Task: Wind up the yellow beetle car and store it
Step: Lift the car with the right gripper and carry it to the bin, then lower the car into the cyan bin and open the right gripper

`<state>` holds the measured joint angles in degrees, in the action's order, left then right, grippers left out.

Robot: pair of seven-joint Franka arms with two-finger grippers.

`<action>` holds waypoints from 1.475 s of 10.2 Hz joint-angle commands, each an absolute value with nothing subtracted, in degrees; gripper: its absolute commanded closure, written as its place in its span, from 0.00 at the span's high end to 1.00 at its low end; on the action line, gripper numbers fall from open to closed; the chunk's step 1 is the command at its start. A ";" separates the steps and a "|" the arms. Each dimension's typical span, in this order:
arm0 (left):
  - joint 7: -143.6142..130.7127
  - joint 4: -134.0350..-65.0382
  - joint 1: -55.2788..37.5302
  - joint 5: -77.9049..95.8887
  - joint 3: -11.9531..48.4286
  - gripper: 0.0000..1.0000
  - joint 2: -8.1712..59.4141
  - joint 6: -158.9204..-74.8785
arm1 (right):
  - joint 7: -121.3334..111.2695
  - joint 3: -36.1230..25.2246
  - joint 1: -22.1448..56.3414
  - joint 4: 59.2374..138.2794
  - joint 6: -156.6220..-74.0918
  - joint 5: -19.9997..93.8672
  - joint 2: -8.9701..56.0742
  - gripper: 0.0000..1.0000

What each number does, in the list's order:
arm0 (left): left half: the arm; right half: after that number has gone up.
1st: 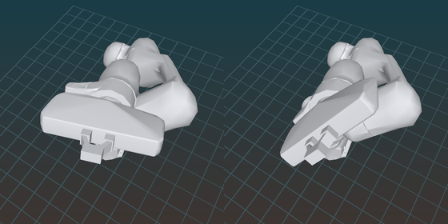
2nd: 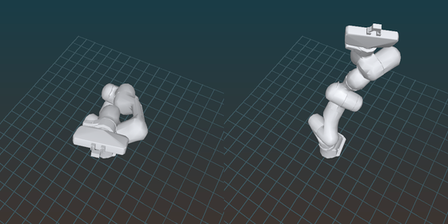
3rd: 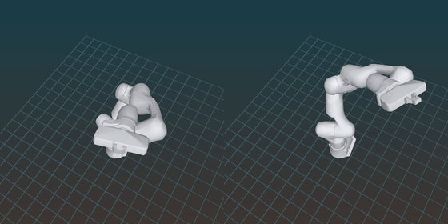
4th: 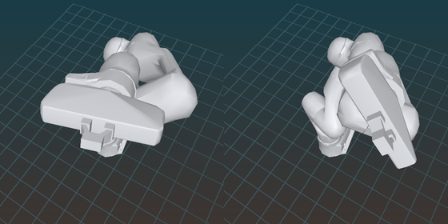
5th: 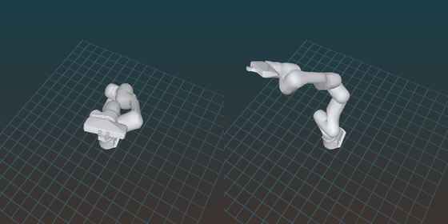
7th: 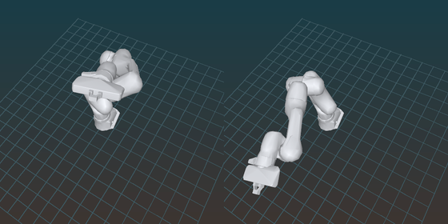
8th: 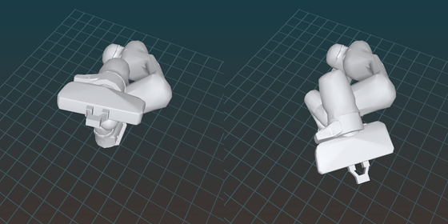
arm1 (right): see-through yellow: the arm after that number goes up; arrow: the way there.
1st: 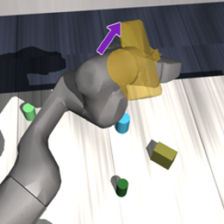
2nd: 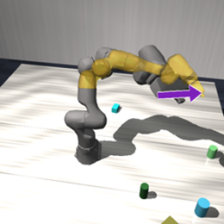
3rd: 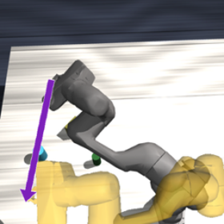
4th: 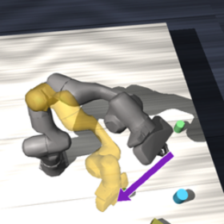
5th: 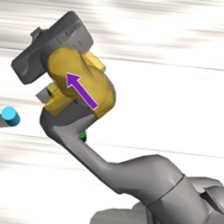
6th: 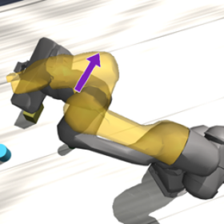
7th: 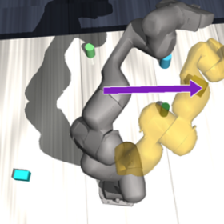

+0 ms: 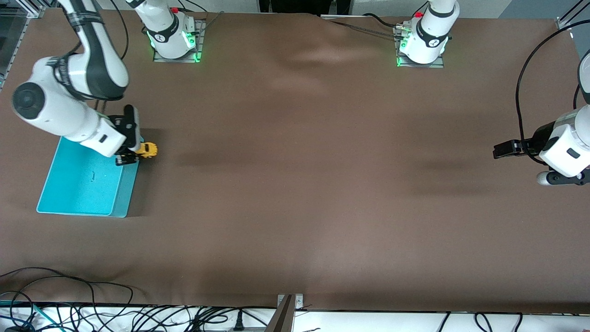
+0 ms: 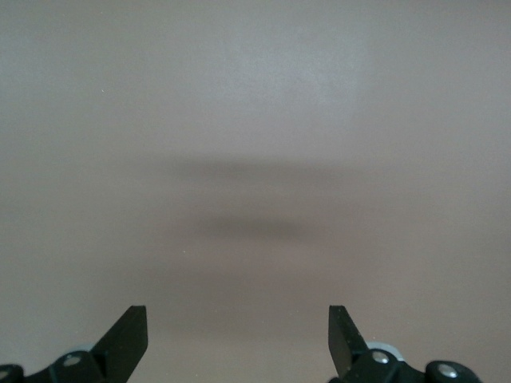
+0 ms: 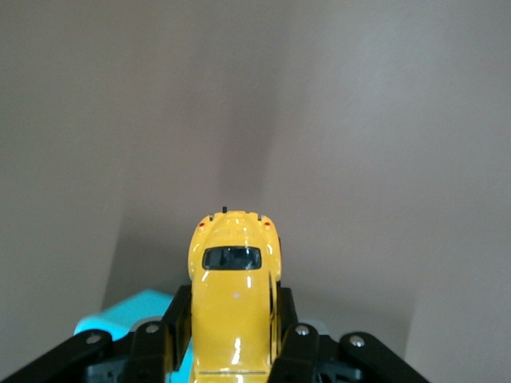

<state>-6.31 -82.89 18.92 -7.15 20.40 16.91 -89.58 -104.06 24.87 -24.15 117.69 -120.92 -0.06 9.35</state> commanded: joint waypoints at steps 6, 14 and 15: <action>-4.83 -82.88 19.42 -6.06 20.57 1.00 16.52 -88.95 | -137.88 25.31 -43.40 118.39 -117.07 1.14 12.47 0.00; -4.83 -82.88 19.42 -6.06 20.57 1.00 16.70 -88.86 | -143.26 21.27 -47.02 117.25 -123.57 -1.41 24.26 0.00; -4.83 -82.97 19.42 -5.98 20.57 1.00 16.79 -88.86 | -143.61 20.83 -47.02 117.25 -124.27 -1.41 24.61 0.00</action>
<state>-6.30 -82.89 18.99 -7.14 20.43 17.03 -89.56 -142.52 20.89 -46.58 118.00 -123.87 -0.59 24.25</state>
